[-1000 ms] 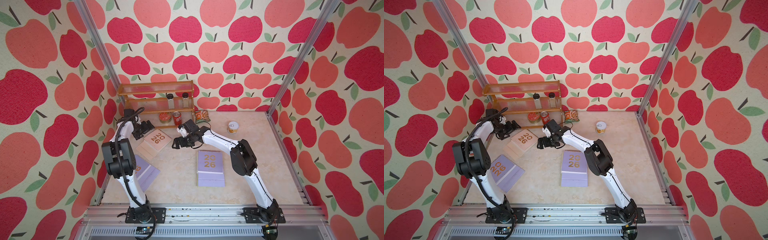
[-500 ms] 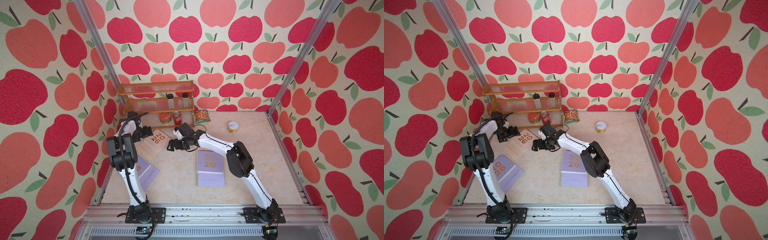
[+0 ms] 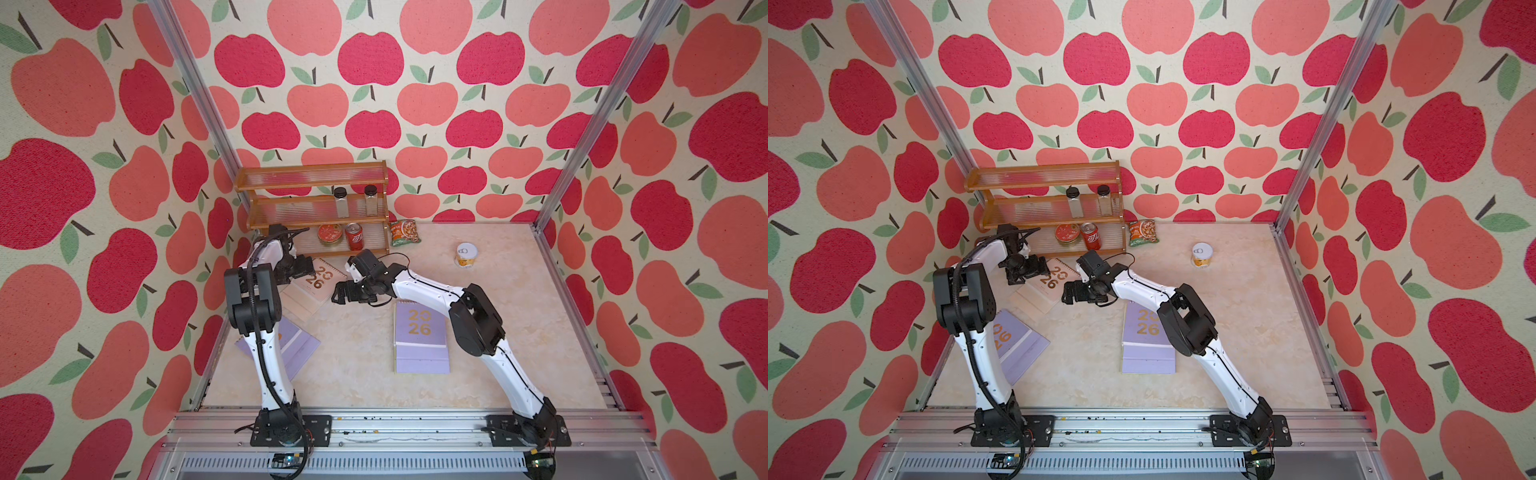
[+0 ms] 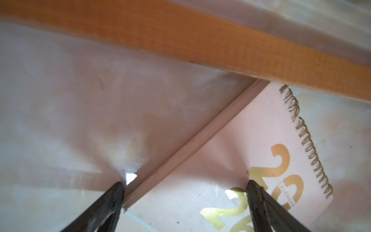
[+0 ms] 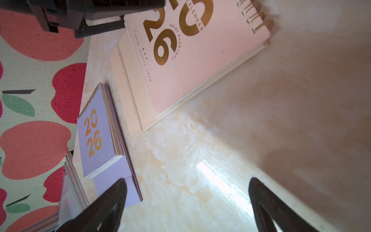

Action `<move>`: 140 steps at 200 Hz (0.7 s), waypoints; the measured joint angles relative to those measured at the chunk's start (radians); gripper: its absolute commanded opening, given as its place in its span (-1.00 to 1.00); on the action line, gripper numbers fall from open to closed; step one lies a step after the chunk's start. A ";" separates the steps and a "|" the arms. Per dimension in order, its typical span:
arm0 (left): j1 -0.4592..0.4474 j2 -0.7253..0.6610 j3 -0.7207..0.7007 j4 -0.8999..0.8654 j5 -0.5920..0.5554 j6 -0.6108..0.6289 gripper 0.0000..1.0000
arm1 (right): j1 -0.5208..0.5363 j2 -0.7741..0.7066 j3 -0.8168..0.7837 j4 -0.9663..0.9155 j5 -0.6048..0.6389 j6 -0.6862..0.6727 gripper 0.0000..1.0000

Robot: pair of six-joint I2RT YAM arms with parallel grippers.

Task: Stack the calendars
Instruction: Adjust the calendar at the center of the board.

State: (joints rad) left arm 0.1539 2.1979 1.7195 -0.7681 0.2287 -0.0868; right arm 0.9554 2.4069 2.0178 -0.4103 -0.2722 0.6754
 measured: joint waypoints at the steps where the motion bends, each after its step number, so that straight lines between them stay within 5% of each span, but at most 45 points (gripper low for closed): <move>1: -0.001 0.000 0.000 0.000 0.000 0.000 0.84 | 0.000 0.000 -0.001 0.000 0.000 0.001 0.93; 140: -0.094 -0.193 -0.317 0.161 0.112 -0.096 0.81 | -0.035 -0.019 -0.134 0.179 -0.018 0.110 0.94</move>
State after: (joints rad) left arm 0.0597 2.0052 1.4021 -0.6067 0.3408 -0.1825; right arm 0.9199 2.3882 1.8839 -0.2317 -0.2897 0.7856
